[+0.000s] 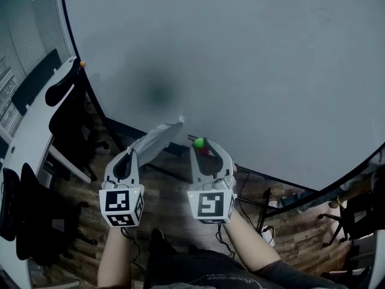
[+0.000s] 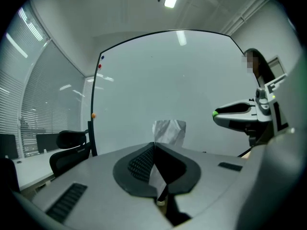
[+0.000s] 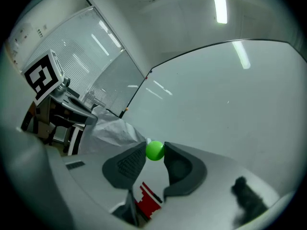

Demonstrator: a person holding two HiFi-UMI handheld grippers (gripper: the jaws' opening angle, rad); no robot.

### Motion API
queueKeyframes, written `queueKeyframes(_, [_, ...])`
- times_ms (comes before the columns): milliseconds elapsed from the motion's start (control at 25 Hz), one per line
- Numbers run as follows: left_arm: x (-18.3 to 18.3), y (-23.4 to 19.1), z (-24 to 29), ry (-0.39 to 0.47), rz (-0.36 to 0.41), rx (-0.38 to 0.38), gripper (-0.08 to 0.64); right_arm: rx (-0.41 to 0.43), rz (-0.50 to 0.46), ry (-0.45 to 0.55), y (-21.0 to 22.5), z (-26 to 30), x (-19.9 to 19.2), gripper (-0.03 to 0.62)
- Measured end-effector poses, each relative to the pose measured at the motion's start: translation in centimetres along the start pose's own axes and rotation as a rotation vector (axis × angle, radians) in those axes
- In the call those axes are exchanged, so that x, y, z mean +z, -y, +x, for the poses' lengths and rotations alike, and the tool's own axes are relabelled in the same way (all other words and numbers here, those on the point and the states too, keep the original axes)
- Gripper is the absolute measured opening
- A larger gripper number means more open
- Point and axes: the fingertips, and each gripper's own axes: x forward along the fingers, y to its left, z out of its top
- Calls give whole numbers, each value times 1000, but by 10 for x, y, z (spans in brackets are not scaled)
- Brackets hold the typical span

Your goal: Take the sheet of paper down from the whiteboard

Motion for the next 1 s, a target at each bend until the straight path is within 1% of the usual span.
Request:
queueKeyframes(280, [-6,19,-34,-30,-16,54,11,78,31,15,-9,-20,-4,126])
queueKeyframes(520, [-22,15,-47,-85,-42,98,12,94,64,-13,-9,-33,-11,126])
queueKeyframes(720, [-27,7,-62,-87,-61,94,11,91,47,-16,-16,-45,-4,126])
queueKeyframes(1000, [-36,-4,-109,-77,-79,60,12,69,42,-23,-49,-79,17,126])
